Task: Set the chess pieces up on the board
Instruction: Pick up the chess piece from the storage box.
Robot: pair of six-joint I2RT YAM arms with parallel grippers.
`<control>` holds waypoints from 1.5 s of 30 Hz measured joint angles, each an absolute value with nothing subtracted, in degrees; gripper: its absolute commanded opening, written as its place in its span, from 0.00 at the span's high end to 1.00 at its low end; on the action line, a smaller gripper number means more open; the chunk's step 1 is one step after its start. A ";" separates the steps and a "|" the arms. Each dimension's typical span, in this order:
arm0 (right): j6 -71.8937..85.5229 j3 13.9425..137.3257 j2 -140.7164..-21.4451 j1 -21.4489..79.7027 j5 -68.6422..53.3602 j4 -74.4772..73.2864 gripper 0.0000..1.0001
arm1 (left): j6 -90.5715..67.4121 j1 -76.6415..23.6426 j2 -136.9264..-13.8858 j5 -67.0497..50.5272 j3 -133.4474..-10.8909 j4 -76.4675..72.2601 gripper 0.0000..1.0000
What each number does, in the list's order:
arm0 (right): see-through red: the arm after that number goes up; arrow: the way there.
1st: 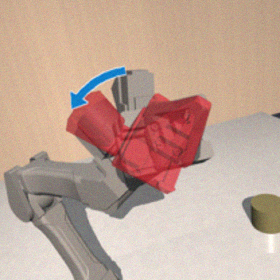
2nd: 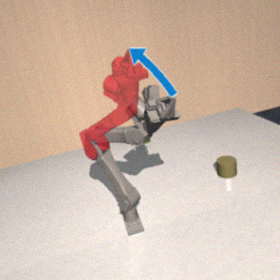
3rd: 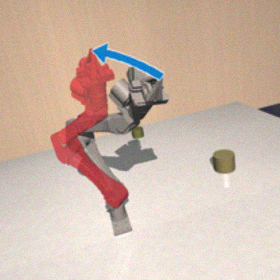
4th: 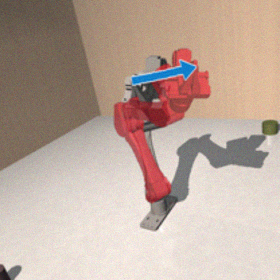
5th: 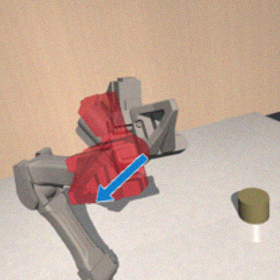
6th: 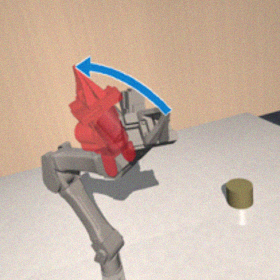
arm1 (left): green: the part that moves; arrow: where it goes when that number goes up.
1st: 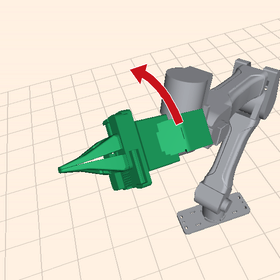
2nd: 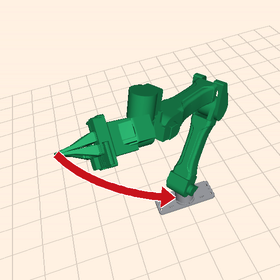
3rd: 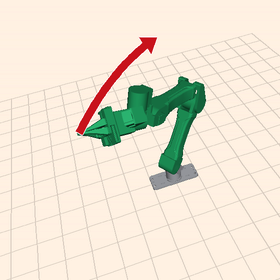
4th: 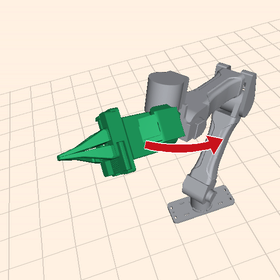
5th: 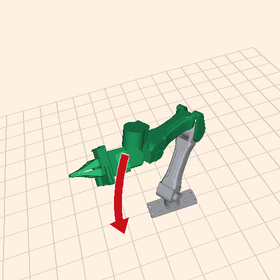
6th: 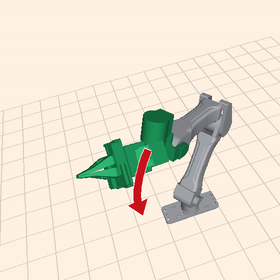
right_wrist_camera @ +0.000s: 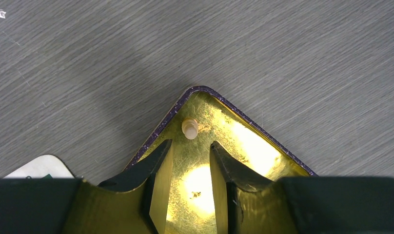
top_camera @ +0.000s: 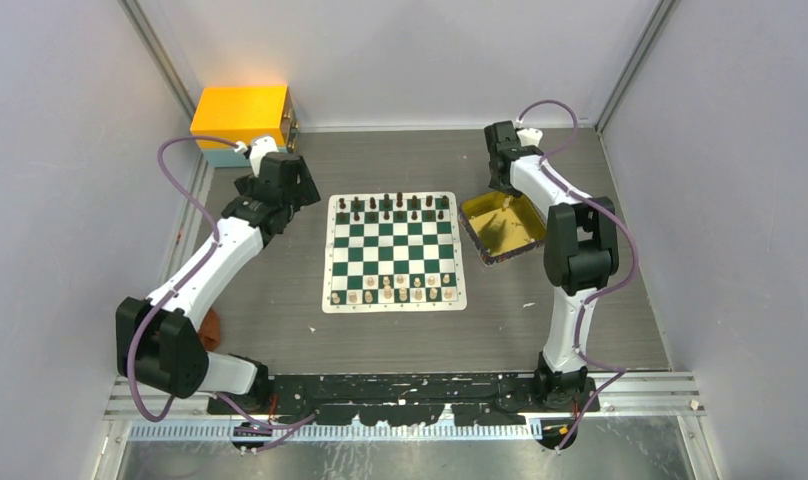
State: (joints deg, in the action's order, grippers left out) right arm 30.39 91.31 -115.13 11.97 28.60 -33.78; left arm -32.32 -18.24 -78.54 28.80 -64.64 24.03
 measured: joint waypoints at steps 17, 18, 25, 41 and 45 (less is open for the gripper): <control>30.83 90.28 -116.75 10.79 26.61 -32.93 0.61 | -32.27 -18.24 -80.14 28.82 -65.36 23.83 0.01; 30.85 90.21 -116.88 10.68 26.46 -32.86 0.61 | -32.27 -18.24 -80.18 28.82 -65.36 23.83 0.01; 31.07 90.06 -118.04 10.00 25.69 -32.38 0.61 | -32.03 -18.24 -80.60 28.82 -65.45 23.83 0.01; 31.66 90.04 -119.42 9.52 24.38 -31.68 0.77 | -31.16 -18.24 -82.06 28.84 -65.63 23.79 0.01; 31.73 90.04 -119.42 9.50 24.27 -31.66 0.83 | -31.09 -18.24 -82.17 28.84 -65.67 23.79 0.01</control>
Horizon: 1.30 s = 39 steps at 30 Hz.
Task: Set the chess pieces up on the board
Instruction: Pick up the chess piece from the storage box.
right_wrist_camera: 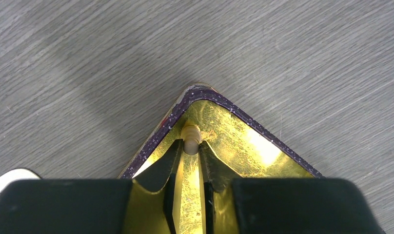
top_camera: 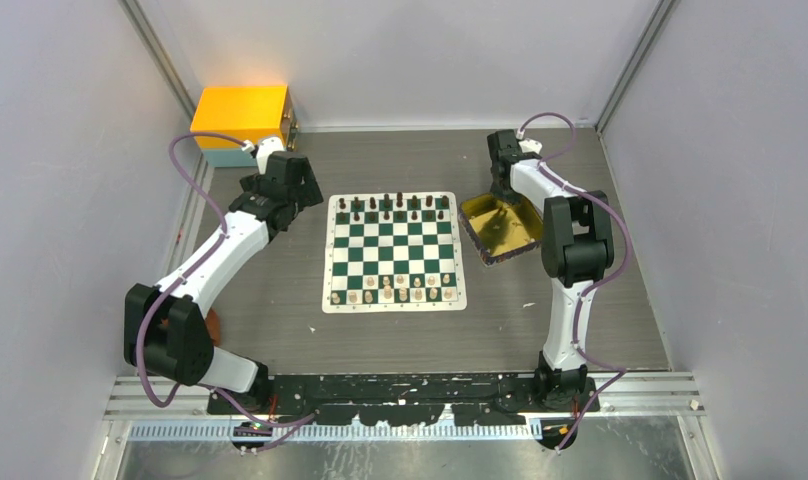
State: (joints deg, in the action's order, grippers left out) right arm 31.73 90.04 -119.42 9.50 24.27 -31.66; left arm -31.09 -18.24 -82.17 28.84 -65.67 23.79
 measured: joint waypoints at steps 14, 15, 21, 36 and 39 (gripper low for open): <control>31.64 89.89 -119.33 9.26 24.25 -31.59 1.00 | -31.09 -18.24 -82.17 28.84 -65.67 23.79 0.01; 31.64 89.78 -119.24 9.26 24.25 -31.59 0.99 | -31.09 -18.24 -82.17 28.84 -65.67 23.79 0.01; 30.70 88.99 -116.88 10.04 24.16 -31.97 0.99 | -31.11 -18.24 -82.17 28.84 -65.67 23.79 0.01; 24.53 90.85 -107.33 31.40 22.48 -36.45 1.00 | -31.38 -17.17 -78.30 28.91 -65.98 24.08 0.01; 23.83 92.51 -107.33 37.15 21.76 -38.61 1.00 | -31.62 -16.78 -77.38 28.91 -65.95 24.27 0.01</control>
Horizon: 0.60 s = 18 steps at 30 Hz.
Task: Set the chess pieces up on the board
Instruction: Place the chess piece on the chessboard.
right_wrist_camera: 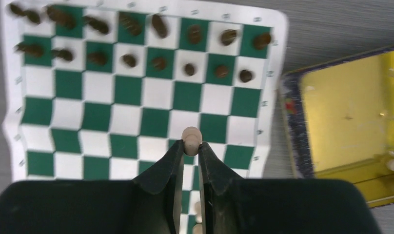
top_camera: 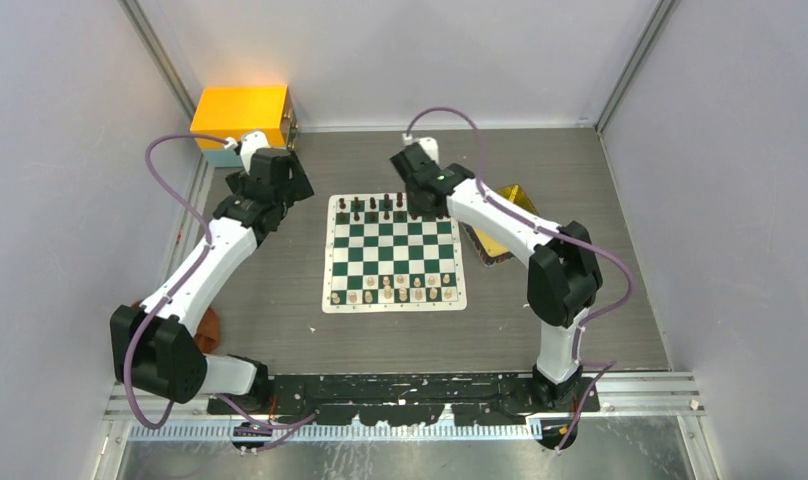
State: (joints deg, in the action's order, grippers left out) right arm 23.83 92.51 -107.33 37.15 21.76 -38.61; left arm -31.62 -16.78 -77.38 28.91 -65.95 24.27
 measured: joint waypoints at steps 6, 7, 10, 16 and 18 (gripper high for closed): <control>22.90 97.01 -107.66 46.74 20.23 -41.82 0.99 | -32.56 -16.34 -75.68 28.95 -65.69 24.77 0.00; 22.72 98.19 -108.03 48.16 20.05 -42.37 1.00 | -32.62 -16.29 -75.44 28.97 -65.69 24.82 0.00; 22.41 101.03 -109.80 51.37 19.64 -42.83 1.00 | -32.64 -16.08 -74.85 29.12 -65.63 25.12 0.00; 22.04 103.33 -114.02 55.77 18.63 -44.91 1.00 | -32.71 -15.57 -73.82 29.54 -65.08 25.61 0.00; 21.76 104.09 -115.39 56.84 18.31 -45.58 1.00 | -32.82 -15.46 -73.45 29.69 -64.99 25.74 0.00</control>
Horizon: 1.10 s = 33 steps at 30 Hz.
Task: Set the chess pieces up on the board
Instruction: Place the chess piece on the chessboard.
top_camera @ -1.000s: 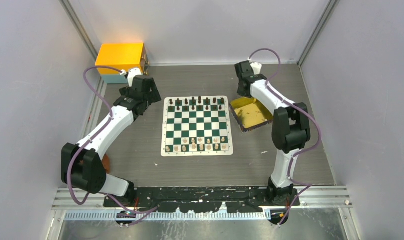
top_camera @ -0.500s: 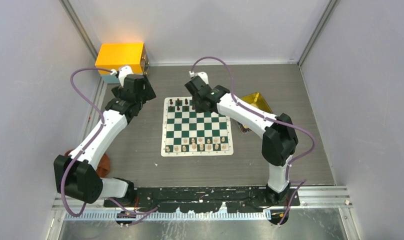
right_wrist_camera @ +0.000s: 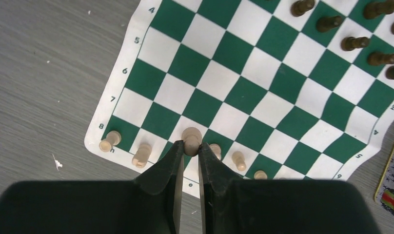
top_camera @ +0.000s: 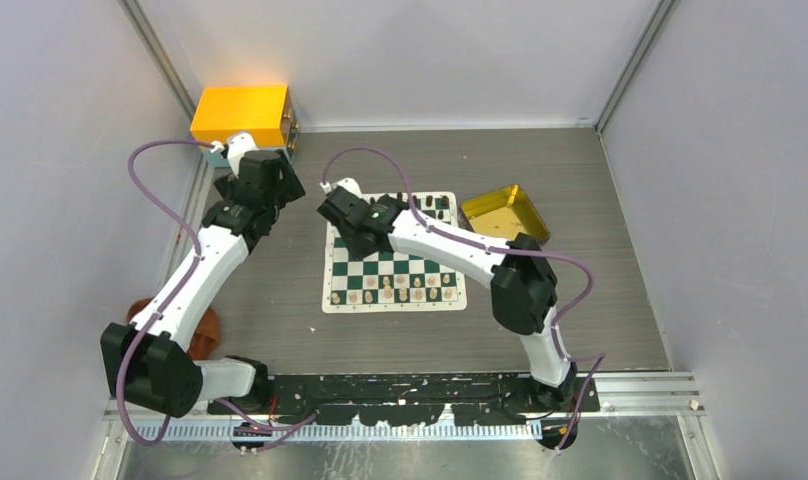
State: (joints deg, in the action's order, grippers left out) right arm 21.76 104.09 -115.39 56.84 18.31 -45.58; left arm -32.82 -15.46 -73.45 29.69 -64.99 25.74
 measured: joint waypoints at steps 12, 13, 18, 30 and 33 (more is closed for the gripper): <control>21.28 105.78 -118.93 60.47 16.40 -46.33 1.00 | -33.06 -13.63 -70.76 31.44 -64.79 26.98 0.00; 21.26 105.80 -119.11 60.60 16.32 -46.33 1.00 | -33.06 -13.47 -70.74 31.53 -64.79 27.03 0.00; 21.06 105.80 -119.98 61.04 15.66 -46.30 1.00 | -33.04 -12.80 -70.54 32.23 -64.79 27.40 0.00; 20.84 105.80 -122.87 61.04 14.09 -45.95 1.00 | -33.04 -11.79 -70.48 33.58 -65.30 28.21 0.00; 20.82 105.80 -123.81 61.04 13.63 -45.65 0.99 | -33.01 -11.66 -70.48 33.82 -65.87 28.18 0.00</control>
